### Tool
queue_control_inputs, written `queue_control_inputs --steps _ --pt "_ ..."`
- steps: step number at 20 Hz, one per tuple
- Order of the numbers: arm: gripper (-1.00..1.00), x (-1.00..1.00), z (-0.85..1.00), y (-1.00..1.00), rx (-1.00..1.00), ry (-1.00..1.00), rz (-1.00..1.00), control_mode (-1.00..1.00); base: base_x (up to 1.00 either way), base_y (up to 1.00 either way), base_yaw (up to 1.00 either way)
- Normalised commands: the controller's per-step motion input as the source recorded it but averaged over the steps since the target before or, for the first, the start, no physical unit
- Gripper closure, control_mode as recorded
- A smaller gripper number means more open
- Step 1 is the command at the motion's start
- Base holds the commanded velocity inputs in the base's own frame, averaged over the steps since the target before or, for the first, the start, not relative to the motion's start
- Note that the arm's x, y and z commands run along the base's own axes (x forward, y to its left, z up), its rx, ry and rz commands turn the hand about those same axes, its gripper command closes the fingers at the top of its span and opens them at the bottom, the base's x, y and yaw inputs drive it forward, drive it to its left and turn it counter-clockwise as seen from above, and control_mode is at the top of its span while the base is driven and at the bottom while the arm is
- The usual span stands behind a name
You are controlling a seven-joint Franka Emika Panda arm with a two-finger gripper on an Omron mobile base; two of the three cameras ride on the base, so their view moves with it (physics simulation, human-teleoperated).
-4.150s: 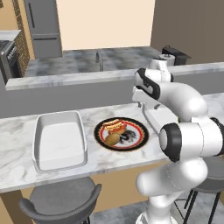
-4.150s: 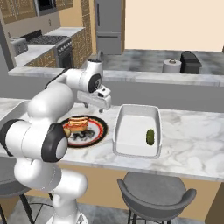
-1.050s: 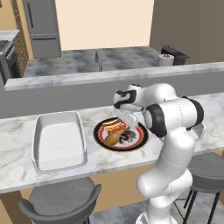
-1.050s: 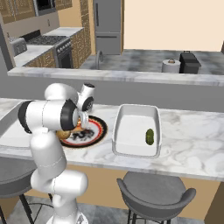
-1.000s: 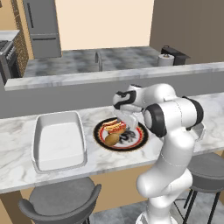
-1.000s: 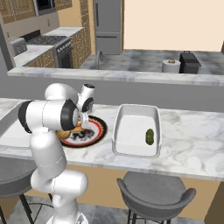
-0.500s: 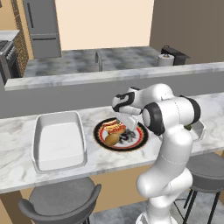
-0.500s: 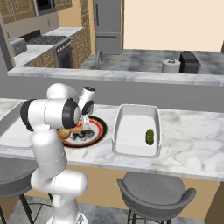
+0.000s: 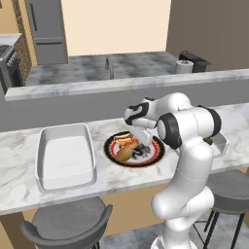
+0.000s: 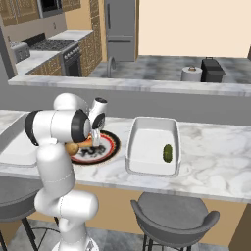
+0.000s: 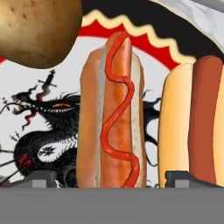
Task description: Place one cooked food and one vegetable from the large plate to each tupperware container.
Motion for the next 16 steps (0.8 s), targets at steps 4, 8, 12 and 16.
queue_control_inputs --steps 4,8,12,16 --pt "-1.0 -0.23 -0.12 0.04 0.0 0.0 0.0 -1.0 0.0 0.0 0.0" --pt "-1.0 -0.46 -0.09 0.02 0.0 -0.05 0.0 -1.0 0.0 0.0 0.0" --pt "-1.0 -0.45 -0.03 0.1 0.0 -0.12 0.0 -1.0 0.0 0.0 0.0" --pt "-1.0 -0.06 -0.06 0.01 0.0 -0.03 0.0 -1.0 0.0 0.0 0.0"
